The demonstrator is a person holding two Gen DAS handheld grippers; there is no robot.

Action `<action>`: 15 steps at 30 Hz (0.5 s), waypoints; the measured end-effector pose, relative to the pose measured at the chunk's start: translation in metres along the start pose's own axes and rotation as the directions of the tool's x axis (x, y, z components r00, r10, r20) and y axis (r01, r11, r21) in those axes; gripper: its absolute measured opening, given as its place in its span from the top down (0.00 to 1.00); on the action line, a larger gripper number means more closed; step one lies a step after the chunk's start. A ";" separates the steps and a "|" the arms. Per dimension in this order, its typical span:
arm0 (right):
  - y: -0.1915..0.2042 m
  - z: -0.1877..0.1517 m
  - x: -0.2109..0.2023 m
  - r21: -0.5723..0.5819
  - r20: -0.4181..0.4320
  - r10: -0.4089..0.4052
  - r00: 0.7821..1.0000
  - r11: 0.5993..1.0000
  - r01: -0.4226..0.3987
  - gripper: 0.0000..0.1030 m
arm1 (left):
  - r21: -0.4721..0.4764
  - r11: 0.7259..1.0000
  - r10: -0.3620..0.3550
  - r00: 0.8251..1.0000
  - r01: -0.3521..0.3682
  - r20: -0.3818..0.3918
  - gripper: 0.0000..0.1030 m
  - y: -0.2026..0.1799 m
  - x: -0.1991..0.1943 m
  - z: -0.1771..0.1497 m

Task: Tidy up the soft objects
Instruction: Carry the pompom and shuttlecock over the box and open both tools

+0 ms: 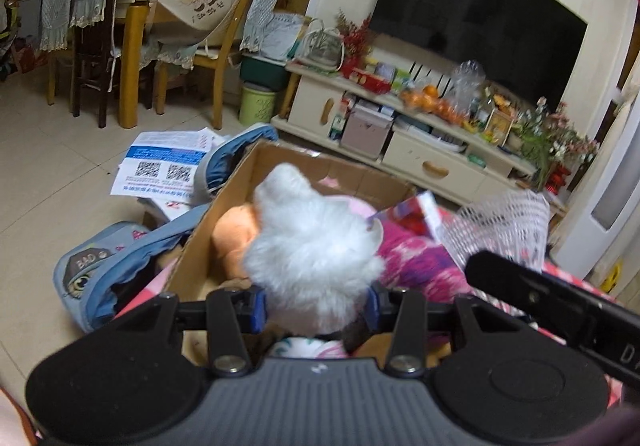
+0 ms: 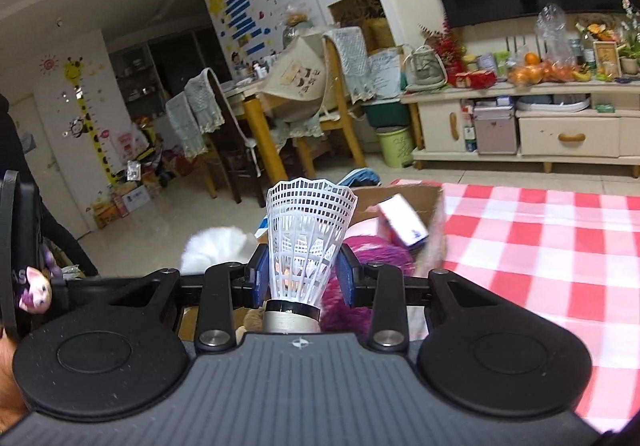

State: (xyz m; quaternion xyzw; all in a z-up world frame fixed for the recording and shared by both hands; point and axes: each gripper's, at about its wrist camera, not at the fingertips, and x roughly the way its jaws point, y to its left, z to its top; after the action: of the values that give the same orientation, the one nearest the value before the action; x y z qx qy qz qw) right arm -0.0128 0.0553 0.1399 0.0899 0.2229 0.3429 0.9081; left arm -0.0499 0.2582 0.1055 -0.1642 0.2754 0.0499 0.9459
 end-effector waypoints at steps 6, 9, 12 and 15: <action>0.005 -0.006 0.016 0.011 -0.040 0.024 0.999 1.000 -0.024 0.52 | 0.022 0.999 0.043 0.998 -0.042 -0.049 0.54 0.010 0.007 -0.005; 0.005 -0.007 0.016 0.033 -0.055 0.036 0.998 0.999 -0.034 0.46 | 0.041 0.996 0.084 0.995 -0.081 -0.055 0.46 0.013 0.010 -0.007; 0.005 -0.007 0.012 0.045 -0.045 0.030 0.999 0.999 -0.028 0.40 | 0.036 0.995 0.098 0.994 -0.096 -0.054 0.34 0.017 0.010 -0.007; 0.005 -0.004 0.005 0.053 -0.023 0.027 0.999 0.998 -0.026 0.32 | 0.044 0.993 0.110 0.993 -0.109 -0.032 0.29 0.018 0.007 -0.006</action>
State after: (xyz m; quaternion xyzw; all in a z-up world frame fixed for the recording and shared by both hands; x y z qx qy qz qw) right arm -0.0144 0.0622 0.1357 0.1128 0.2415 0.3501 0.8980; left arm -0.0505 0.2729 0.0923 -0.1296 0.3012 0.0929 0.9401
